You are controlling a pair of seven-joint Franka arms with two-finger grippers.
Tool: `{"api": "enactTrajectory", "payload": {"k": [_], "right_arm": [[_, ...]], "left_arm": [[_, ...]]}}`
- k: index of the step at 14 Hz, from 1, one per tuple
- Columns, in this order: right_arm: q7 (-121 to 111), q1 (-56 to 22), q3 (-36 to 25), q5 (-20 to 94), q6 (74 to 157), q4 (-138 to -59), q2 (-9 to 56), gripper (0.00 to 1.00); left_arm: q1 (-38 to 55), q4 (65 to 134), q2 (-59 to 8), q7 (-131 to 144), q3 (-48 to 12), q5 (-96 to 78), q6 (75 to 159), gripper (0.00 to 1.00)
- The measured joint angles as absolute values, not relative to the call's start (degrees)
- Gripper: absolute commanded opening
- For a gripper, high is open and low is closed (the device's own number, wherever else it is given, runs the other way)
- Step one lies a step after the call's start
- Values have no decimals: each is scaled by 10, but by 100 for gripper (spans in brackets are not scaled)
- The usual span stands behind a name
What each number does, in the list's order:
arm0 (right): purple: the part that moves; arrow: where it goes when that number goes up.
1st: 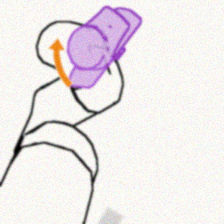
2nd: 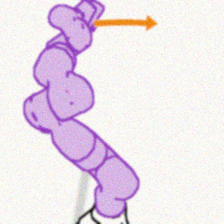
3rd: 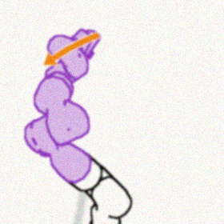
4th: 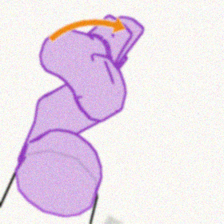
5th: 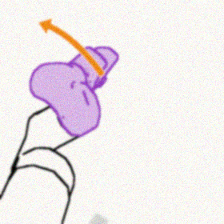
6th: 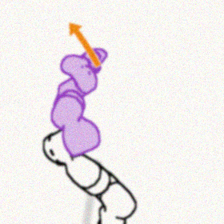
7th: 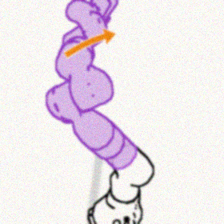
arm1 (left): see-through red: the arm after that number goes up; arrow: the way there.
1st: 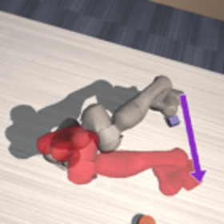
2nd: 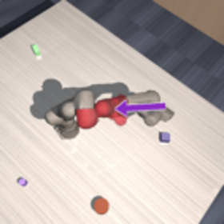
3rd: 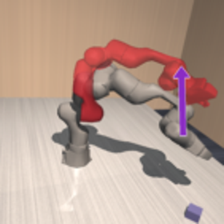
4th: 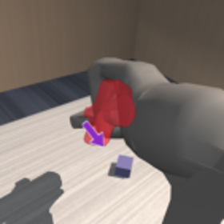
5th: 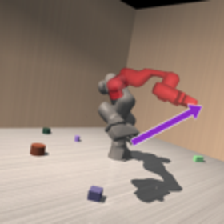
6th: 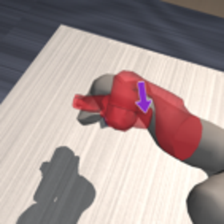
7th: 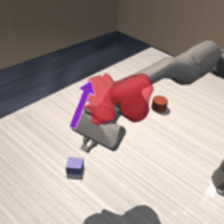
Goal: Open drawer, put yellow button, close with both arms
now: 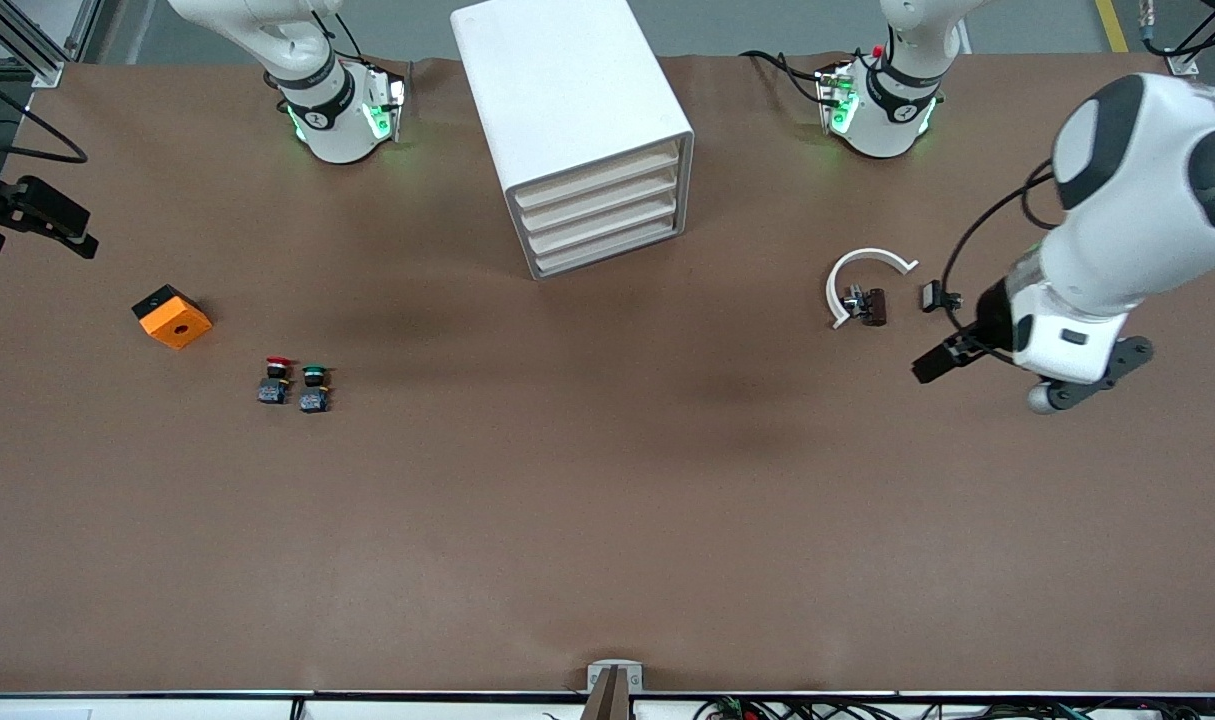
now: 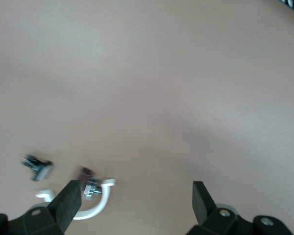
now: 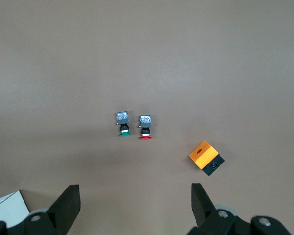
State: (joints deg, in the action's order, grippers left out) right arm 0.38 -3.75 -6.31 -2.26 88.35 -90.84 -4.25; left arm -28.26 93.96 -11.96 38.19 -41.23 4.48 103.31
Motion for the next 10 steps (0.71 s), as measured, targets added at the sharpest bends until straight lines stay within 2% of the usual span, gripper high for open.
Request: {"api": "enactTrajectory", "payload": {"k": [2,3,6,10], "right_arm": [[4,-36,-63,-23,880,-901,-43,100],[4,-36,-63,-23,879,-900,-43,100],[4,-36,-62,-23,878,-900,-42,100],[4,-36,-61,-23,878,-899,-42,100]], "left_arm": [[-288,909,-114,321,-392,46,996,100],[-275,900,-106,289,-362,46,981,100],[-150,896,-71,203,-192,46,946,100],[-49,904,-23,148,-84,44,915,100]]}}
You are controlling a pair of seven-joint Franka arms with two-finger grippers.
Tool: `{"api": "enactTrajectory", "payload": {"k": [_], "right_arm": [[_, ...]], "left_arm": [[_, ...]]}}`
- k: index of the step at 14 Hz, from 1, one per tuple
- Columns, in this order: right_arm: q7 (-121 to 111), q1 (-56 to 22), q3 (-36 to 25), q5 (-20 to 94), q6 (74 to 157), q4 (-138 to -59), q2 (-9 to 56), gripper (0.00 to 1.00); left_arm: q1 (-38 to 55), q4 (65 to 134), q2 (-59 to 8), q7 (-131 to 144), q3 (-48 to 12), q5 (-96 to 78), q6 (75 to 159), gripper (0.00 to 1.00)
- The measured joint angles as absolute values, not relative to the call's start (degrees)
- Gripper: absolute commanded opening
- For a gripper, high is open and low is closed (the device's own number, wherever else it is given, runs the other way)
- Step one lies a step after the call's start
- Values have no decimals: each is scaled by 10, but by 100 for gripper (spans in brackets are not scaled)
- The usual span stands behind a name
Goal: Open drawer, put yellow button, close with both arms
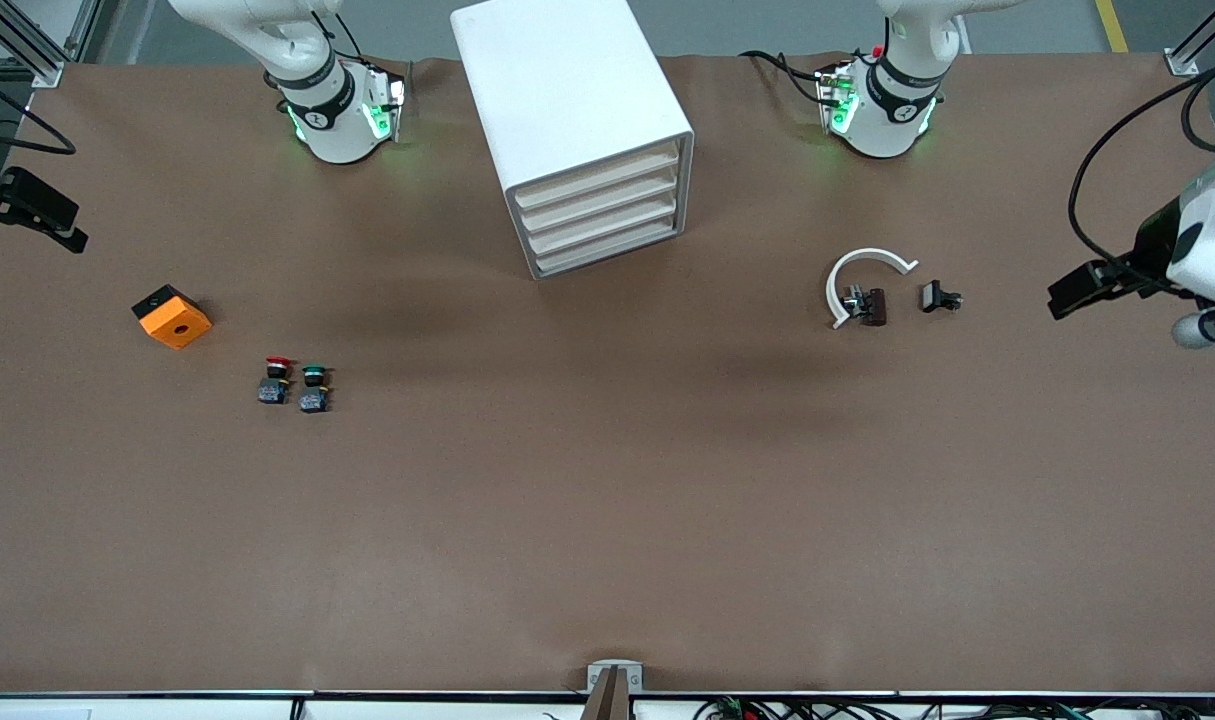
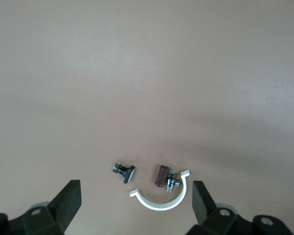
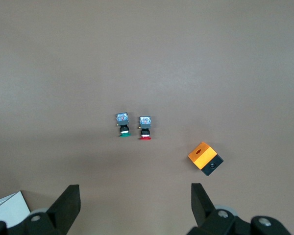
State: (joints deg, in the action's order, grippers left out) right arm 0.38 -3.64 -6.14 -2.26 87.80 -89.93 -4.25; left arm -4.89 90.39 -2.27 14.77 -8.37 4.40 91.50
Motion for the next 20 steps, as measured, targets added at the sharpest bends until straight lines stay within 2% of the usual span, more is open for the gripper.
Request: {"api": "enactTrajectory", "payload": {"k": [3,10,16,20], "right_arm": [[4,-36,-61,-23,878,-899,-42,100],[4,-36,-61,-23,878,-899,-42,100],[4,-36,-61,-23,878,-899,-42,100],[4,-36,-61,-23,878,-899,-42,100]], "left_arm": [[-23,939,25,96,-38,18,896,100],[-3,1013,130,82,-47,7,884,100],[-2,1014,135,82,-47,1,883,100],[-3,990,122,83,-47,1,869,100]]}}
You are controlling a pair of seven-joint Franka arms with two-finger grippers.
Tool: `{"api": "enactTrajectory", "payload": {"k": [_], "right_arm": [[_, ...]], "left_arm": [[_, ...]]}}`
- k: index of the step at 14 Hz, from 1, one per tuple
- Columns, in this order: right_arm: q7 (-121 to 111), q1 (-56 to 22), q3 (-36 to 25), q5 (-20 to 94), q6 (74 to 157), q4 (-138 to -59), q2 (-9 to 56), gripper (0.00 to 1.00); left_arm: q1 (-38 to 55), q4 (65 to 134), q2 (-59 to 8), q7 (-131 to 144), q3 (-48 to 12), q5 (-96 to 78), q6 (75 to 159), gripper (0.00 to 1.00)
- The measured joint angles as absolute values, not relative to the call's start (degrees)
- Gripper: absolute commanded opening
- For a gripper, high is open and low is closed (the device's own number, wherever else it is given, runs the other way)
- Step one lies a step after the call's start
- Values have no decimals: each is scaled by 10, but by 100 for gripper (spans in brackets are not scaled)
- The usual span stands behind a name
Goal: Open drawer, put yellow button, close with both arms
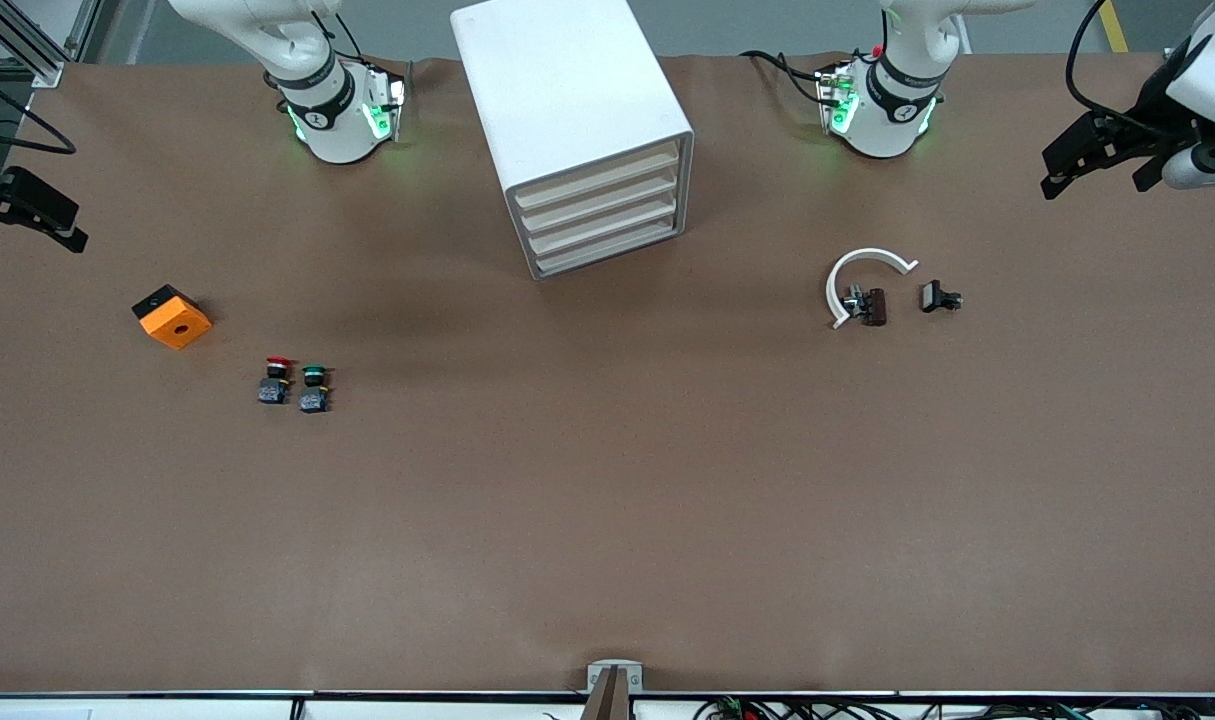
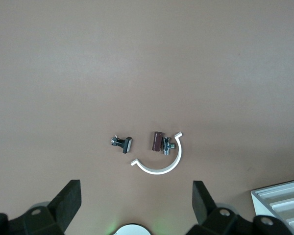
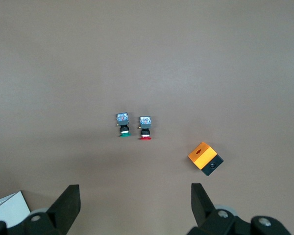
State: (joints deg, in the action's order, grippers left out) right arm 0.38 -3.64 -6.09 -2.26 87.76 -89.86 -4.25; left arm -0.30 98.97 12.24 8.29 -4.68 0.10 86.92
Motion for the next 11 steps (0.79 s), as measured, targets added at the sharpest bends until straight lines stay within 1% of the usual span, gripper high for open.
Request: {"api": "enactTrajectory", "payload": {"k": [4,11], "right_arm": [[4,-36,-61,-23,878,-899,-42,100],[4,-36,-61,-23,878,-899,-42,100]], "left_arm": [[-4,967,99,83,-46,1,859,100],[-5,961,95,83,-46,1,849,100]]}}
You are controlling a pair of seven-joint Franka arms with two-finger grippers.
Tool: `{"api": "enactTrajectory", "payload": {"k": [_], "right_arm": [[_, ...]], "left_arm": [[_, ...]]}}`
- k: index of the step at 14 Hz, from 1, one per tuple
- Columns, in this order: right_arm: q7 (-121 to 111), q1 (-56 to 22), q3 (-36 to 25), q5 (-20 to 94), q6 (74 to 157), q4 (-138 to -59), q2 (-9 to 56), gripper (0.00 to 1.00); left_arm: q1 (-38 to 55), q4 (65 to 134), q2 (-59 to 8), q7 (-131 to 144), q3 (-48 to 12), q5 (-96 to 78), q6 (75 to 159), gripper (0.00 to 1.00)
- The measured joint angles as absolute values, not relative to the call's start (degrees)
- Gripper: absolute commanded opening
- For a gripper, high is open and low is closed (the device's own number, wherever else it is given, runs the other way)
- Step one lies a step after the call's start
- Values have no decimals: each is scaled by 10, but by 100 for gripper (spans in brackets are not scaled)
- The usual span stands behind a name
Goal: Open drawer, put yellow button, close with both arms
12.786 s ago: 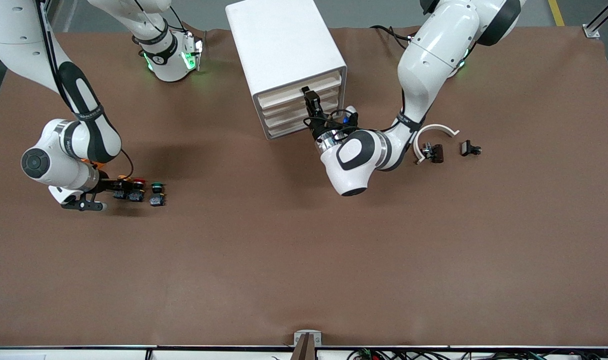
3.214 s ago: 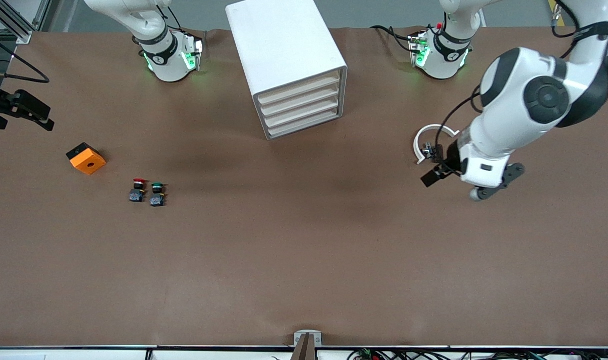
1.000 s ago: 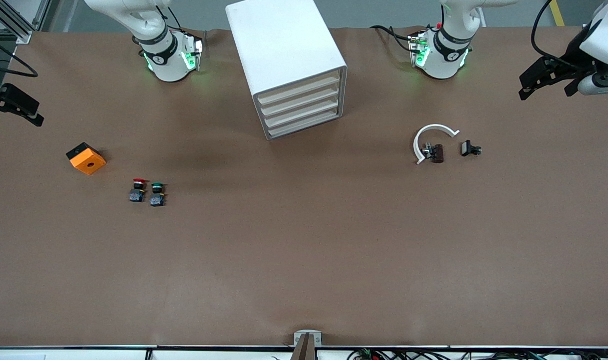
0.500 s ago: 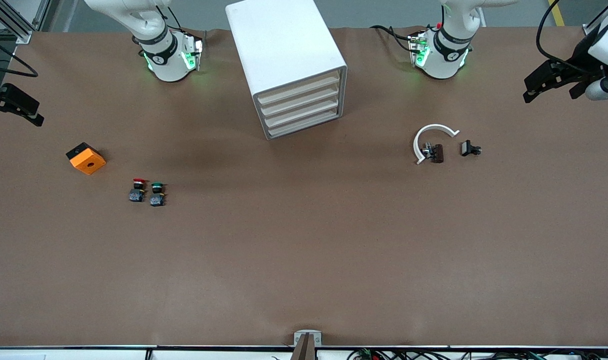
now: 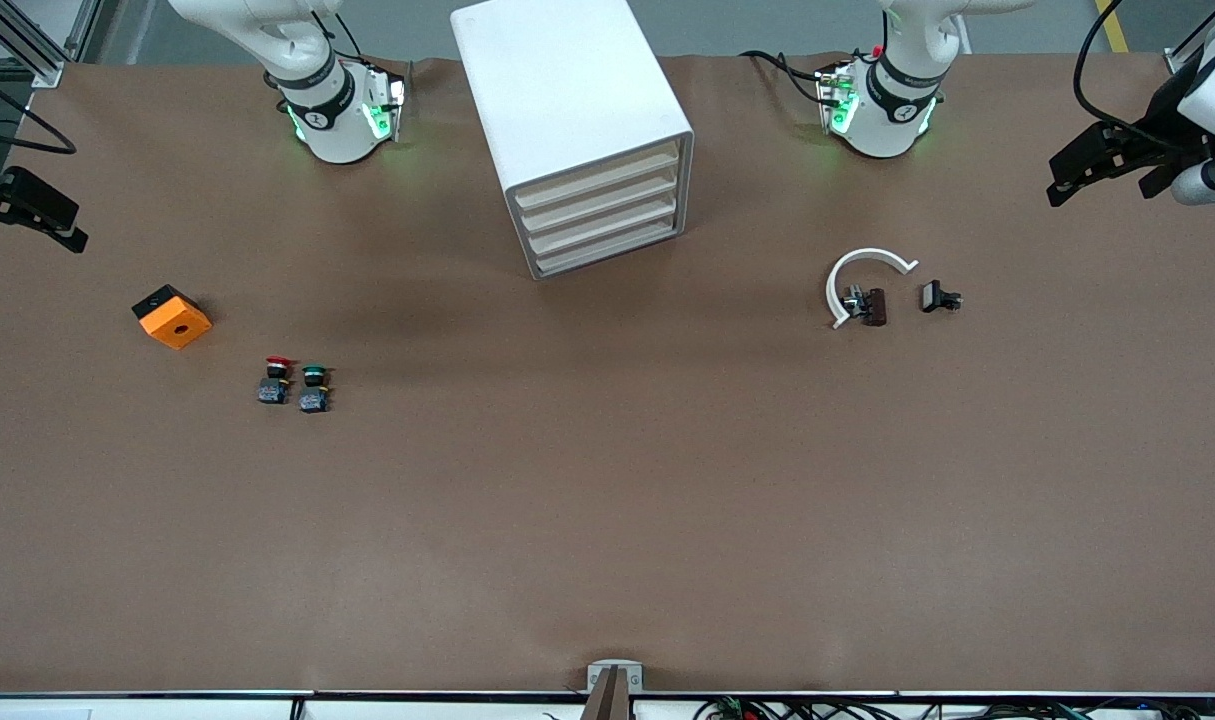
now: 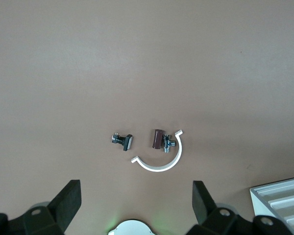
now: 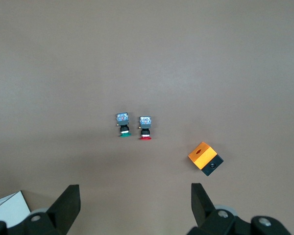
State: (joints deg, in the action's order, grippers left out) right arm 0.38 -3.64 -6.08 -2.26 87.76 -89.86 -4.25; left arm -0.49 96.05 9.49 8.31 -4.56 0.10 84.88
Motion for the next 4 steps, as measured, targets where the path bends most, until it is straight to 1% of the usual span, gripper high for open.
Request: {"api": "enactTrajectory", "payload": {"k": [4], "right_arm": [[4,-36,-61,-23,877,-899,-42,100]], "left_arm": [[-7,960,93,83,-43,1,848,100]]}}
